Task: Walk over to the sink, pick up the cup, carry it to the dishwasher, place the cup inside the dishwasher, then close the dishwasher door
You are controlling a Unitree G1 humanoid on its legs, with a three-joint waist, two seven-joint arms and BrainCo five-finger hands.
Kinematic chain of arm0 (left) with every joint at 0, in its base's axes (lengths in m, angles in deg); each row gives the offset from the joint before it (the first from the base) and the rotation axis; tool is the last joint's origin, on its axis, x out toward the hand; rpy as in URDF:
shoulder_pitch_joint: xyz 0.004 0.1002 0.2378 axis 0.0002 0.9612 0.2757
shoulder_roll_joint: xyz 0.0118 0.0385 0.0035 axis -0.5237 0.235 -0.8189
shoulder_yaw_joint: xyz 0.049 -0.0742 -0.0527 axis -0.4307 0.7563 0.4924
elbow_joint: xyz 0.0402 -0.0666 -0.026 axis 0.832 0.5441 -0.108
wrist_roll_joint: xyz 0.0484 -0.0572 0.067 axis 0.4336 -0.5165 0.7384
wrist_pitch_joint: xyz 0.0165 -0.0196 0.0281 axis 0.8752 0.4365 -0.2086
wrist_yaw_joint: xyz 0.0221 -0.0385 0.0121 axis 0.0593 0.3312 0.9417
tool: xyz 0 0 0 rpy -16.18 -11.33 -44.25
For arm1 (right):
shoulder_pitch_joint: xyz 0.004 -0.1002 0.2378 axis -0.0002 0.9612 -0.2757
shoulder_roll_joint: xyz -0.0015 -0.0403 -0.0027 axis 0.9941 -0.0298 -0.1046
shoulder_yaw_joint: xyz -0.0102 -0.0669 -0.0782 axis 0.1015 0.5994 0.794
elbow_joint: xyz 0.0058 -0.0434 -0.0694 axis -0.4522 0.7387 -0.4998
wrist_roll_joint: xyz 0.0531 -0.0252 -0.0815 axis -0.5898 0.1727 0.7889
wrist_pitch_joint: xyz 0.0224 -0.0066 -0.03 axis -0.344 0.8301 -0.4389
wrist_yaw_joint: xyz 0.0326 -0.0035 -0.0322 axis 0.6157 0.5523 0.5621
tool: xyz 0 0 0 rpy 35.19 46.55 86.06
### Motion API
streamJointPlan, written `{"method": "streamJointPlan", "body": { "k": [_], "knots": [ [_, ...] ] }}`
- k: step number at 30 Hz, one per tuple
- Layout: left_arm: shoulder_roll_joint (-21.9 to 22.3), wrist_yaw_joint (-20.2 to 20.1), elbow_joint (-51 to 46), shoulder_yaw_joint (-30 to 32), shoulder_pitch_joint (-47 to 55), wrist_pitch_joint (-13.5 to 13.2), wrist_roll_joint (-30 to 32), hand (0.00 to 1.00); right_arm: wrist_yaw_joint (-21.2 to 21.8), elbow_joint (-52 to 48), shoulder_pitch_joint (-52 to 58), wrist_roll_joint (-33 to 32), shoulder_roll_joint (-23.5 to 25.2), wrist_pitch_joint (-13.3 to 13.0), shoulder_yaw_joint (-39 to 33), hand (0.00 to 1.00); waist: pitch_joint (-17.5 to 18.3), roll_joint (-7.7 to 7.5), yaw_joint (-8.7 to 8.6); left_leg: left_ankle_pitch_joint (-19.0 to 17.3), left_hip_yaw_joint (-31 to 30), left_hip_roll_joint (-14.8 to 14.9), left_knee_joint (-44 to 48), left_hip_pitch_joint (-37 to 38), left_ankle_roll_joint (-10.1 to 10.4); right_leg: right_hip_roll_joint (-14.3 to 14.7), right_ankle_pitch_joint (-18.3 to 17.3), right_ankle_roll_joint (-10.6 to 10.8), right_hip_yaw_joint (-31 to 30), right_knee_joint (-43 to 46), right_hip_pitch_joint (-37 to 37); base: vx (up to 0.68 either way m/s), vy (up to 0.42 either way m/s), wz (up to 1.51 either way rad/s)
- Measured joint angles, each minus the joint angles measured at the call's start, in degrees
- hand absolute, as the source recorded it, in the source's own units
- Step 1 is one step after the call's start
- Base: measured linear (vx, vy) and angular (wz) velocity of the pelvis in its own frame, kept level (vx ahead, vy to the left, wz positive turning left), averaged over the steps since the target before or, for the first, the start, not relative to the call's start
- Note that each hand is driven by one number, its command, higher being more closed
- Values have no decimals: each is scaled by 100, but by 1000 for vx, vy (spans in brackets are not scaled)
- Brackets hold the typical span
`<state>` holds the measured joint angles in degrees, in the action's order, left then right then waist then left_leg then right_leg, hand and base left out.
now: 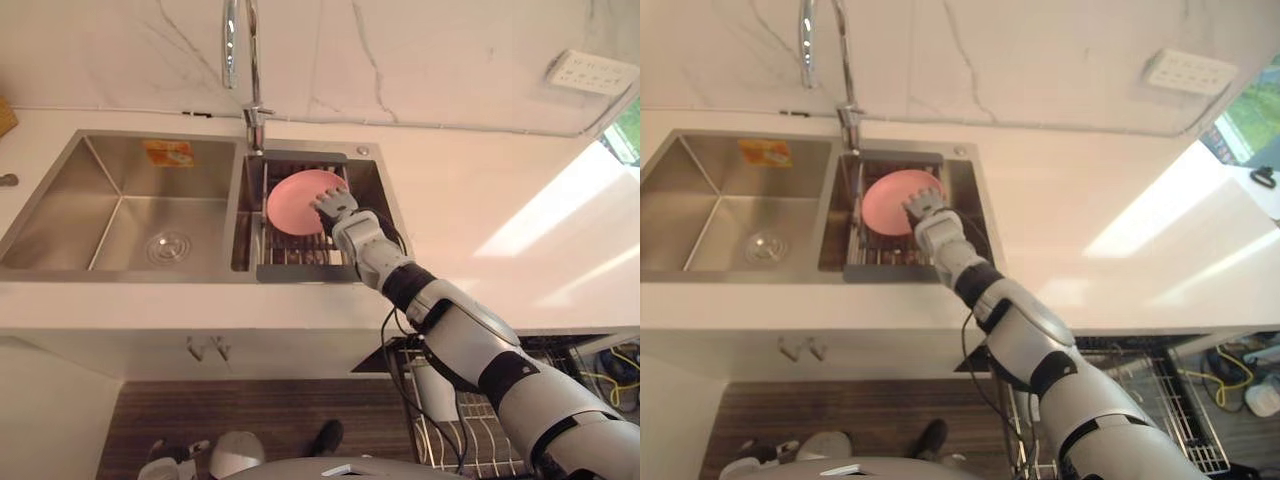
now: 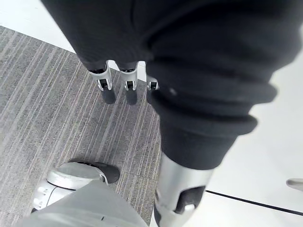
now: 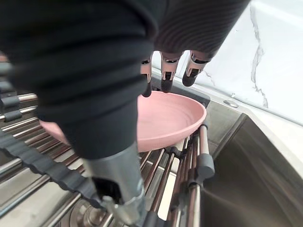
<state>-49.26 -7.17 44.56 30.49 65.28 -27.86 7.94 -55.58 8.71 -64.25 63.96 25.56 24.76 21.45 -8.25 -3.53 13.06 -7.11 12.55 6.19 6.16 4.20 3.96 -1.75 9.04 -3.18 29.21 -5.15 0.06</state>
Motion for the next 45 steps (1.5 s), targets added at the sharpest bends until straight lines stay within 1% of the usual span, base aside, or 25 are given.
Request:
{"method": "streamJointPlan", "body": {
  "k": [3, 4, 8, 11, 13, 15, 16, 18, 19, 21, 22, 25, 28, 30, 32, 33, 34, 37, 40, 45],
  "knots": [
    [-15, -41, -1, 8, -18, -8, 0, 0, -146, 167, -193, -86, 39, 62, -165, 0, -107, 6, 26, -12, -13, 4, 77, -40, -4, -4, 2, -2, -1, 0, -3, -15, -22, 1],
    [-22, -41, -1, 8, -40, -8, -1, 0, -267, 267, -311, -86, 41, 91, -218, 0, -161, 2, 30, -13, -21, 6, 79, -53, -3, -4, 2, -3, 2, 0, 1, -37, -28, 4],
    [-33, -44, -3, 7, -59, -8, -4, 0, -583, 349, -346, -136, 55, 160, -269, 0, -191, 2, 67, -10, -89, 12, 98, -115, 3, -1, -18, 25, 42, 0, 22, -19, -17, 8],
    [-79, -45, -5, 7, -135, -11, -4, 0, -928, 549, -345, -210, 89, 198, -416, 0, -265, -1, 116, -13, -177, 27, 165, -207, 10, -1, -24, 32, 130, 1, 39, -4, -15, 14],
    [-128, -44, -11, 6, -187, -23, -11, 0, -1193, 677, -345, -339, 117, 214, -500, 0, -312, -23, 179, -11, -185, 29, 182, -294, 12, 0, -16, 24, 130, 2, 116, -4, -5, 2],
    [-173, -44, -12, 7, -227, -40, -21, 0, -1294, 720, -345, -477, 135, 219, -516, 0, -350, -52, 217, -15, -199, 32, 249, -430, 13, -1, 13, 21, 130, 4, 217, 1, -1, 4],
    [-209, -43, -12, 7, -294, -44, -34, 0, -1326, 777, -345, -592, 137, 218, -602, 0, -445, -53, 232, -26, -266, 36, 310, -496, 15, 0, 25, 33, 125, 18, 222, 13, 1, 13],
    [-249, -43, -24, 7, -342, -62, -94, 0, -1321, 905, -345, -651, 135, 191, -602, 0, -494, -66, 240, -37, -322, 46, 351, -556, 4, 1, 40, 56, 92, 36, 224, 24, 17, 18],
    [-262, -43, -53, 8, -342, -94, -129, 0, -1322, 896, -349, -772, 137, 183, -602, 0, -541, -86, 281, -58, -323, 53, 391, -590, -6, 4, 49, 72, -33, 37, 233, 23, 31, 10],
    [-264, -44, -65, 10, -341, -112, -129, 0, -1322, 886, -363, -883, 137, 177, -601, 0, -565, -108, 318, -73, -323, 62, 432, -640, -12, 4, 58, 129, -95, 32, 257, 15, 38, 0],
    [-265, -45, -80, 11, -341, -114, -129, 0, -1309, 887, -454, -976, 135, 168, -601, 0, -583, -134, 373, -109, -313, 71, 513, -714, -23, 6, 72, 153, -207, 29, 301, 17, 40, -3],
    [-270, -45, -158, 13, -335, -114, -129, 0, -1271, 887, -623, -1030, 128, 159, -601, 0, -637, -147, 405, -124, -307, 85, 592, -715, -27, 8, 92, 179, -257, 35, 300, 19, 21, 0],
    [-278, -45, -211, 12, -336, -118, -130, 0, -1264, 884, -767, -1189, 131, 184, -601, 0, -680, -160, 449, -125, -302, 115, 688, -739, -30, 16, 160, 275, -394, 27, 286, 0, 34, 3],
    [-304, -45, -218, 12, -336, -121, -130, 0, -1261, 885, -764, -1202, 147, 193, -602, 0, -704, -201, 463, -140, -291, 124, 678, -752, -52, 5, 168, 293, -529, 2, 268, -33, 30, 7],
    [-367, -45, -226, 11, -341, -122, -131, 0, -1261, 884, -761, -1199, 192, 216, -602, 0, -739, -269, 506, -141, -275, 139, 679, -775, -54, 2, 60, 413, -554, 1, 275, -17, 3, 2],
    [-410, -46, -232, 11, -348, -123, -131, 0, -1271, 883, -762, -1191, 207, 259, -617, 0, -757, -304, 558, -133, -253, 155, 687, -811, -40, 7, -58, 449, -506, 1, 297, -9, -49, 4],
    [-434, -48, -231, 11, -344, -123, -131, 0, -1280, 883, -762, -1185, 227, 340, -670, 0, -777, -307, 587, -121, -266, 174, 685, -827, -21, 25, -72, 443, -466, 2, 310, -3, -52, 6],
    [-444, -47, -231, 12, -300, -122, -138, 0, -1280, 888, -760, -1010, 239, 457, -724, 0, -824, -299, 589, -123, -270, 205, 690, -845, 21, 60, -69, 386, -454, 1, 330, 12, -42, 0],
    [-447, -52, -232, 12, -331, -122, -231, 0, -1269, 853, -793, -969, 238, 513, -873, 0, -830, -308, 586, -144, -257, 218, 723, -920, 49, 73, -11, 302, -468, 2, 402, 9, -9, -3],
    [-462, -52, -236, 12, -346, -126, -248, 0, -1027, 823, -795, -788, 246, 562, -864, 0, -836, -354, 637, -190, -234, 231, 777, -922, 38, 73, -7, 304, -490, 2, 388, 5, 2, -1]
  ]
}}
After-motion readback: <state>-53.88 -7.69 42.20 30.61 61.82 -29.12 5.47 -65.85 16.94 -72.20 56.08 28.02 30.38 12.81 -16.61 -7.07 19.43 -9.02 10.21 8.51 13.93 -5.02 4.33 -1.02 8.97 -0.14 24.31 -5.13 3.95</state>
